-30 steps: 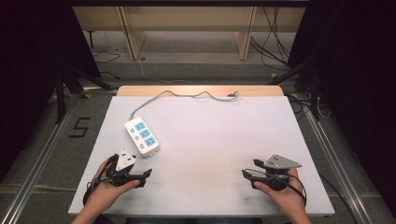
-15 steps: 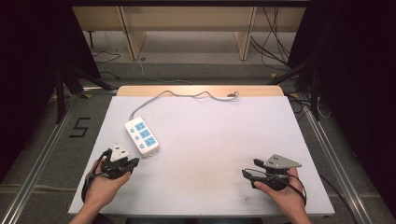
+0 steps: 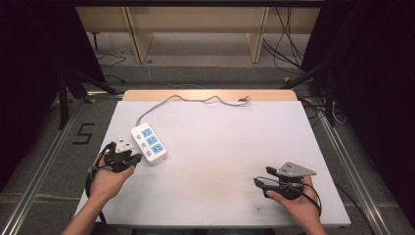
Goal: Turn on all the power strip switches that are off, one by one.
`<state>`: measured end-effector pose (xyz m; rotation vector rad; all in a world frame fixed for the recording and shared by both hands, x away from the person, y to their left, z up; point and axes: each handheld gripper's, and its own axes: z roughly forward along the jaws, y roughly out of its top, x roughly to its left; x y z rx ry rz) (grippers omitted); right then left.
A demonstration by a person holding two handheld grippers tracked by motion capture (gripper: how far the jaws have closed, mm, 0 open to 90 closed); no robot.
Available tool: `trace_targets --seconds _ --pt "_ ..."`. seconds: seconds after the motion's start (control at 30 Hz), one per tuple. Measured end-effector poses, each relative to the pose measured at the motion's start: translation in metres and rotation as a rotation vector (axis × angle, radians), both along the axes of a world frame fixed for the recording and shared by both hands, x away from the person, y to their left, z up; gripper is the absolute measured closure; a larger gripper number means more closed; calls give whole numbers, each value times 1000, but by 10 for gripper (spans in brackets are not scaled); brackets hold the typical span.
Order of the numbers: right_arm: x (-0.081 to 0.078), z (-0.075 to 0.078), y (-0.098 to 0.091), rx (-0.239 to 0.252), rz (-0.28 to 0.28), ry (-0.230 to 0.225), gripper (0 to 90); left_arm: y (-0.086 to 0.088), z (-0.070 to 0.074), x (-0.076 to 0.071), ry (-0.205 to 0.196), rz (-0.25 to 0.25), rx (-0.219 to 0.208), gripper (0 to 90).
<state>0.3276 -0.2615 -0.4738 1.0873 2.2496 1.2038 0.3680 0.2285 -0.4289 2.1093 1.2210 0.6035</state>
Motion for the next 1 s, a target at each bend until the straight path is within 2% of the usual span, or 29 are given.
trace_targets --seconds 1.0 --pt "0 0 1 -6 2 0 355 11 9 28 32 44 20 898"
